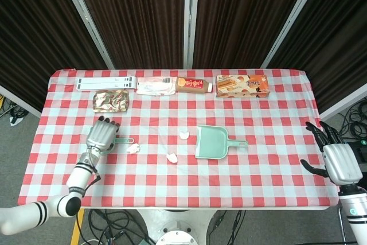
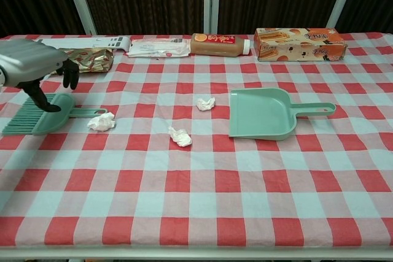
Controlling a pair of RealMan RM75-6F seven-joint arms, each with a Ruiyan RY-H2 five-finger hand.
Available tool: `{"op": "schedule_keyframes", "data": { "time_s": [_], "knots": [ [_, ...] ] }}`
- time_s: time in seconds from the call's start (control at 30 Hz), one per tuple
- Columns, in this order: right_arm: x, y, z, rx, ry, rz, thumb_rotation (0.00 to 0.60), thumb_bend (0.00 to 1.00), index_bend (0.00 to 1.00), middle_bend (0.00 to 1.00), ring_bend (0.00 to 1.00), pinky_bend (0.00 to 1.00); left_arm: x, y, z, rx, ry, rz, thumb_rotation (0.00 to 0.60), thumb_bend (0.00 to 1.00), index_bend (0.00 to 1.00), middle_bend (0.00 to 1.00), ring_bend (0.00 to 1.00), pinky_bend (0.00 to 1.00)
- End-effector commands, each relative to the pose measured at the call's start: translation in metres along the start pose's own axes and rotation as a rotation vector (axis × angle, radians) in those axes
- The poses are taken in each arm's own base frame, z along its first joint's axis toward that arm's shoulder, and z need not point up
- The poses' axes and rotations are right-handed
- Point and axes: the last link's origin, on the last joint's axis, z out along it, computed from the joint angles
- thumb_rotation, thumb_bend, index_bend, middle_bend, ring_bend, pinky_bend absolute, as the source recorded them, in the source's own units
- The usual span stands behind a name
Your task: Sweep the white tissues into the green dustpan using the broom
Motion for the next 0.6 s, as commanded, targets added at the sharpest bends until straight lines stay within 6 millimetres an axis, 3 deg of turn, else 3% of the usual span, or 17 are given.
{"op": "schedule_keyframes", "data": {
  "time_s": [0.03,0.6],
  "knots": [
    [-0.001,0.001,0.000,0.000,-0.003,0.003,0.600,0.12,0.03,0.18,0.02,0.10,-0.001,0.009,0.008,-0.007,-0.010,0.039,0.600,0.20,0.41,0.40,0.30,0.25],
    [-0.006,0.009,-0.006,-0.031,-0.017,0.016,0.600,0.12,0.03,0.18,0.02,0.10,-0.008,0.030,0.023,0.057,-0.132,0.126,0.600,0.20,0.41,0.42,0.33,0.26]
  ]
}}
